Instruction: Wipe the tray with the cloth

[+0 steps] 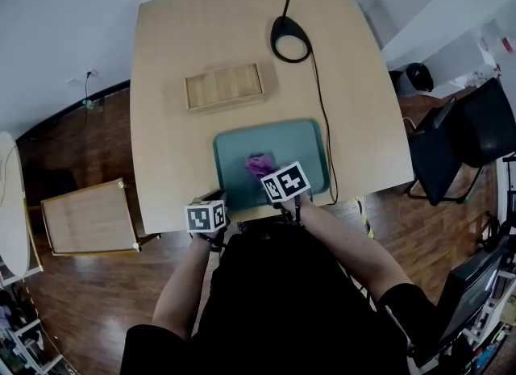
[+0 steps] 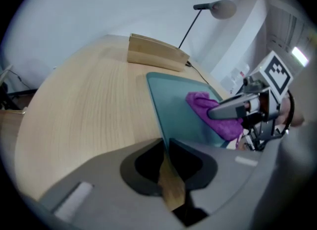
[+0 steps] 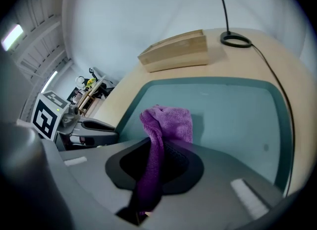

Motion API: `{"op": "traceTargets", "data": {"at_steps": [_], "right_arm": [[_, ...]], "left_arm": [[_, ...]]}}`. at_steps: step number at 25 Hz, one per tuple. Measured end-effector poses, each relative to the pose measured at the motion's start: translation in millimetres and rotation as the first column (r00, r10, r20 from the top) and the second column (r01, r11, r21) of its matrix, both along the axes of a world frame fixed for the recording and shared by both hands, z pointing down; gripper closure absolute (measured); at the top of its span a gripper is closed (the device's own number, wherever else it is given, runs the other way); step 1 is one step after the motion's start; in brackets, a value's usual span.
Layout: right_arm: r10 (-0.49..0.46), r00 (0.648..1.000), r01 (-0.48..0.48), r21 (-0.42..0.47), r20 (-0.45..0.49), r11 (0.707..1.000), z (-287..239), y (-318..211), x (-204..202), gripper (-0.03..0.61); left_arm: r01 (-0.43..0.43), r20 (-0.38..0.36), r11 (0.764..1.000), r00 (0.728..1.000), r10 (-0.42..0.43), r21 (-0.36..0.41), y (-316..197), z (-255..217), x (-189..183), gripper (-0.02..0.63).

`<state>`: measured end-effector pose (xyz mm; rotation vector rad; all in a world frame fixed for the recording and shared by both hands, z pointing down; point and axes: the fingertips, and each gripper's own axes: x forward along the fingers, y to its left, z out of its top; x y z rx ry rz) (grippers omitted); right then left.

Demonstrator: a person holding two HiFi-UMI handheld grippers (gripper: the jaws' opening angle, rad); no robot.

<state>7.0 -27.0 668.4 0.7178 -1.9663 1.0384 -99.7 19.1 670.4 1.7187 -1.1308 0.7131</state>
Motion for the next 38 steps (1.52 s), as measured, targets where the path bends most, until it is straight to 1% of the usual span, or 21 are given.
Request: {"op": "traceTargets", "data": {"at_steps": [4, 6, 9, 11, 13, 16, 18, 20, 22, 25, 29, 31, 33, 35, 37, 38], "right_arm": [[0.098, 0.994, -0.097, 0.018, -0.053, 0.995, 2.1, -18.3, 67.9, 0.528], [0.155, 0.984, -0.152, 0.033, -0.086, 0.988, 3.3, -27.8, 105.6, 0.528], [0.208, 0.968, -0.201, 0.062, -0.141, 0.978, 5.0, -37.3, 158.6, 0.528], [0.226, 0.965, -0.218, 0.066, -0.133, 0.974, 2.4, -39.3, 176.4, 0.528], [0.237, 0.965, -0.232, 0.053, -0.113, 0.971, -0.6, -37.3, 176.5, 0.528], [0.222, 0.97, -0.221, 0.022, -0.096, 0.975, 3.0, -29.8, 151.7, 0.528], [0.195, 0.978, -0.196, 0.0, -0.069, 0.981, 4.5, -24.6, 122.9, 0.526], [0.165, 0.986, -0.165, -0.034, -0.017, 0.986, 2.8, -17.6, 87.2, 0.526], [0.121, 0.993, -0.12, -0.06, 0.016, 0.991, 1.9, -7.7, 51.8, 0.526], [0.029, 0.999, -0.028, -0.067, 0.02, 0.997, 1.7, 7.7, 4.6, 0.526], [-0.065, 0.996, 0.07, -0.09, 0.056, 0.993, 0.6, 23.4, -55.4, 0.526], [-0.089, 0.994, 0.095, -0.096, 0.062, 0.991, 1.3, 28.5, -79.0, 0.526], [-0.075, 0.996, 0.08, -0.094, 0.05, 0.992, 2.3, 29.6, -92.1, 0.532], [-0.053, 0.997, 0.058, -0.09, 0.054, 0.994, 3.0, 29.1, -96.6, 0.532], [-0.062, 0.995, 0.069, -0.091, 0.076, 0.994, 2.4, 30.2, -94.2, 0.531], [-0.079, 0.995, 0.085, -0.082, 0.068, 0.993, 1.7, 30.4, -87.5, 0.531]], "left_arm": [[0.002, 0.007, 1.0, 1.0, -0.002, -0.006, -0.4, 1.1, -0.6, 0.551], [0.002, -0.001, 1.0, 1.0, -0.002, -0.009, 0.3, 4.4, 1.4, 0.552], [0.003, 0.001, 1.0, 1.0, -0.003, -0.007, -0.5, 4.6, 2.2, 0.552], [0.003, 0.004, 1.0, 1.0, -0.003, -0.004, -0.8, 3.2, 2.4, 0.552], [0.002, 0.007, 1.0, 1.0, -0.001, -0.004, -0.5, 1.9, 2.9, 0.552], [0.003, 0.0, 1.0, 1.0, -0.003, -0.002, -0.8, 0.2, 3.6, 0.554], [0.01, -0.009, 1.0, 1.0, -0.01, -0.002, -1.4, 0.0, 3.1, 0.555], [0.014, -0.017, 1.0, 1.0, -0.014, -0.001, -1.8, 0.2, 3.2, 0.555], [0.015, -0.025, 1.0, 1.0, -0.015, 0.003, -2.0, -0.7, 3.6, 0.555], [0.024, -0.022, 1.0, 0.999, -0.024, 0.005, -2.0, -4.7, 0.8, 0.555], [0.026, -0.018, 1.0, 1.0, -0.026, -0.001, -2.0, -6.7, -1.0, 0.557], [0.03, -0.026, 1.0, 0.999, -0.03, -0.006, -2.3, -6.3, -0.8, 0.557], [0.051, -0.069, 0.999, 0.996, -0.052, -0.01, -3.2, -3.9, 0.9, 0.563], [0.084, -0.115, 0.996, 0.99, -0.085, -0.014, -4.0, -2.3, -0.3, 0.568], [0.081, -0.117, 0.997, 0.99, -0.082, -0.009, -3.3, -1.2, -1.4, 0.565], [0.069, -0.106, 0.998, 0.992, -0.069, -0.004, -2.7, -0.6, -1.0, 0.563]]}}
